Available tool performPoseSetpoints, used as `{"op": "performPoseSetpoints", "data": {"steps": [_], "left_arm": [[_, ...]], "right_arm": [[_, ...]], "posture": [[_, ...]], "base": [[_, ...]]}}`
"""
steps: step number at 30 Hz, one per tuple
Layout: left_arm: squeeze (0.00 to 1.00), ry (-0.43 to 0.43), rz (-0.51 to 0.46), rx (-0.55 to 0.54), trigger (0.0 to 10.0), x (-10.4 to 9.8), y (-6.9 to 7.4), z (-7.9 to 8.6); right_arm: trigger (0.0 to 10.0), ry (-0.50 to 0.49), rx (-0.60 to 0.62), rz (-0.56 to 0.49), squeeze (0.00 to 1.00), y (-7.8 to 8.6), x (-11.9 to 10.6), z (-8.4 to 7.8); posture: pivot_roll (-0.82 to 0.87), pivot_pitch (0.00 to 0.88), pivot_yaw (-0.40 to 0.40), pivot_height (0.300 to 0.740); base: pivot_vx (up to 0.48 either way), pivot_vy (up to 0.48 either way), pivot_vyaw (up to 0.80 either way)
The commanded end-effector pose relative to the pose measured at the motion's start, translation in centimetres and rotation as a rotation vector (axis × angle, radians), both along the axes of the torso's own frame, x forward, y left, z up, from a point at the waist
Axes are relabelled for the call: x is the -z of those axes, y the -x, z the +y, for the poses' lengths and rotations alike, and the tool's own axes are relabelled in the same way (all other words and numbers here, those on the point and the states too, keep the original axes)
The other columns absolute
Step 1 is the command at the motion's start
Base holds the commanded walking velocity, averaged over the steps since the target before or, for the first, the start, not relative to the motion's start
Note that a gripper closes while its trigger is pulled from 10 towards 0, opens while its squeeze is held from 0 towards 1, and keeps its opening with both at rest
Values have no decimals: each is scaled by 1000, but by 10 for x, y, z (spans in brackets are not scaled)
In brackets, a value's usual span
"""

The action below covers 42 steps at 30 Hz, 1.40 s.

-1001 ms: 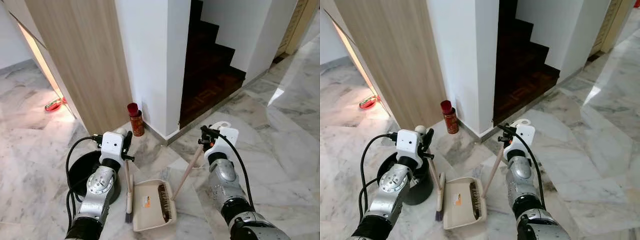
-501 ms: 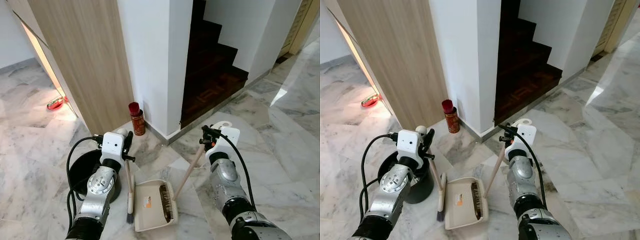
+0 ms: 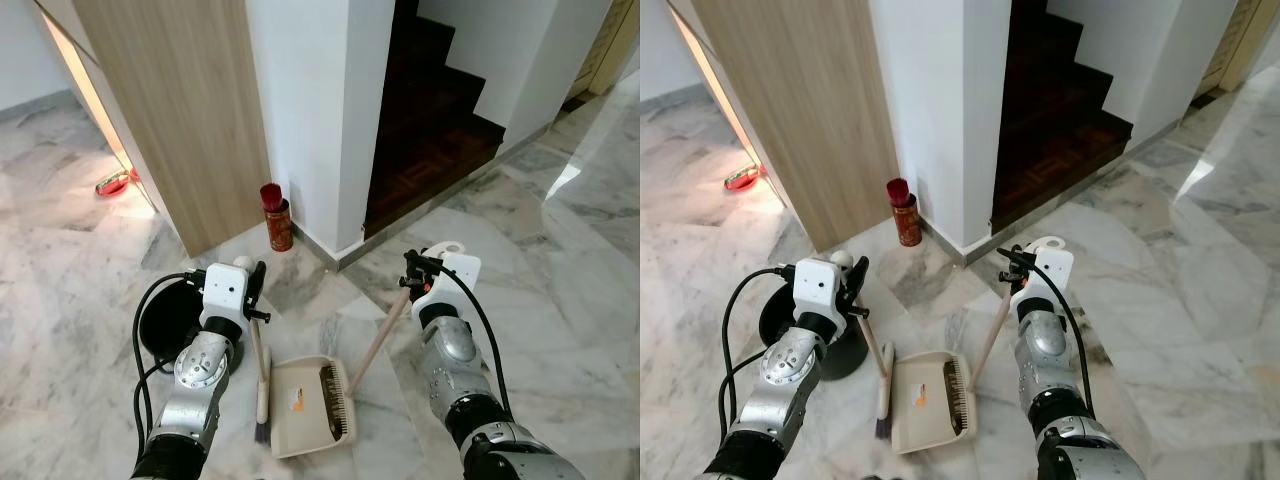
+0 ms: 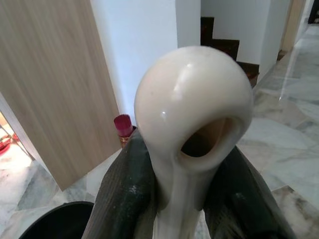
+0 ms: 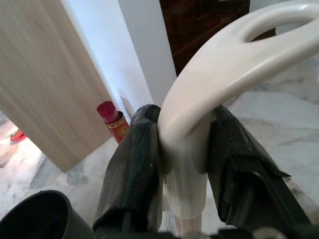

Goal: Sweep floor

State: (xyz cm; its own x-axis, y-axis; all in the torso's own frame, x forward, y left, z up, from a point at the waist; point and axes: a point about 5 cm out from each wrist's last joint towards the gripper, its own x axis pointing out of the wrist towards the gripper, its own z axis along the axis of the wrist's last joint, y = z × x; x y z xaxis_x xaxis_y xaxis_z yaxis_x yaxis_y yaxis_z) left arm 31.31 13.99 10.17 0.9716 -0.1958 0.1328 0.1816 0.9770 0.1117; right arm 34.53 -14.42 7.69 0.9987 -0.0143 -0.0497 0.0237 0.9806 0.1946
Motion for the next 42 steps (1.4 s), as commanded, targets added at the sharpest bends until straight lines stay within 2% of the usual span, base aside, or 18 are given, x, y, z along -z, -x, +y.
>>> {"op": "performPoseSetpoints", "data": {"steps": [1, 4, 42], "left_arm": [[0, 12, -51, 0, 10000, -9, 0, 1], [0, 12, -51, 0, 10000, -9, 0, 1], [0, 9, -45, -15, 10000, -9, -2, 2]], "right_arm": [[10000, -26, -5, -41, 0, -6, -11, 4], [10000, -26, -5, -41, 0, -6, -11, 4], [10000, -26, -3, -42, 0, -6, -11, 3]], "posture": [[-33, 0, 41, 740], [-33, 0, 41, 740], [-35, 0, 40, 740]], "base": [[-337, 0, 0], [-337, 0, 0], [0, 0, 0]]}}
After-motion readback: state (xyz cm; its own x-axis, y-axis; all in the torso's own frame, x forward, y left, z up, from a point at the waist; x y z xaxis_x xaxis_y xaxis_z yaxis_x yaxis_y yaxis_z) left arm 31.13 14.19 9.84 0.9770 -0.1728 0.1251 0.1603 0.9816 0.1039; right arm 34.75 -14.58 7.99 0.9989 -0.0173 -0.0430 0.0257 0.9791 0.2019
